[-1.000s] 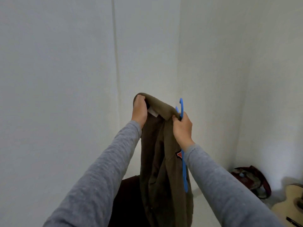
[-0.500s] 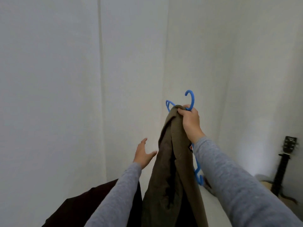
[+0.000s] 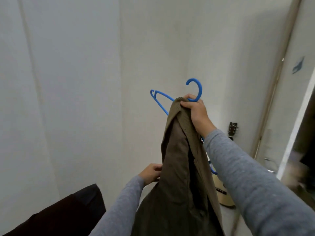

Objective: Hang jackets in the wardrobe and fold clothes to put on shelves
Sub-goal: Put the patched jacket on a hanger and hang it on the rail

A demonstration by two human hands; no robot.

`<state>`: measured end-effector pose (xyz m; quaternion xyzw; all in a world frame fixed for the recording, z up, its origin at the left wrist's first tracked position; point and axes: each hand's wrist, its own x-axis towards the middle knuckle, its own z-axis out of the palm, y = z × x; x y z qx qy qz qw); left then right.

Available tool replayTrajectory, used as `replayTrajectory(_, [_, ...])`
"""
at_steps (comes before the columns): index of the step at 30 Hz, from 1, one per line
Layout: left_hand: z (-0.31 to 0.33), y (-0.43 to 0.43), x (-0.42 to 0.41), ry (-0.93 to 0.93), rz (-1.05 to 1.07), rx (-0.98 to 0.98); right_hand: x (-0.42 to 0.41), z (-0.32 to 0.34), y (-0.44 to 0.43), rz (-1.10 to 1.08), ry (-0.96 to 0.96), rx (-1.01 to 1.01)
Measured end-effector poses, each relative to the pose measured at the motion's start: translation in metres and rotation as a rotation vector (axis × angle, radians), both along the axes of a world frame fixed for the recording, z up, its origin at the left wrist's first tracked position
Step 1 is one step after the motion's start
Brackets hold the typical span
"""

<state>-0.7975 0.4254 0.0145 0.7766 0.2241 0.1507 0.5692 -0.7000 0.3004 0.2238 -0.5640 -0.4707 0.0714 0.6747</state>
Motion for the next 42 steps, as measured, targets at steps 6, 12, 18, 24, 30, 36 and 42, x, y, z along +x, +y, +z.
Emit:
replayTrajectory(6, [-0.001, 0.002, 0.008, -0.252, 0.322, 0.067, 0.027, -0.011, -0.021, -0.139, 0.025, -0.020])
replayTrajectory(12, [0.067, -0.022, 0.024, -0.278, -0.016, 0.255, 0.032, -0.017, -0.017, -0.150, 0.013, -0.025])
replayTrajectory(18, [0.060, -0.036, 0.035, -0.328, 0.098, 0.133, 0.031, -0.028, -0.011, -0.069, 0.013, -0.048])
replayTrajectory(24, [0.026, -0.021, 0.035, -0.302, 0.199, 0.028, 0.032, -0.021, -0.016, -0.001, 0.125, 0.040])
replayTrajectory(30, [-0.018, -0.017, 0.037, 0.013, 0.133, 0.133, 0.034, -0.020, -0.019, 0.008, 0.188, 0.081])
replayTrajectory(36, [-0.029, 0.002, 0.015, -0.142, 0.392, 0.109, 0.045, -0.023, -0.028, -0.030, 0.162, 0.066])
replayTrajectory(42, [0.048, 0.046, -0.019, -0.360, 0.637, 0.471, 0.063, -0.029, -0.029, -0.148, -0.034, -0.087])
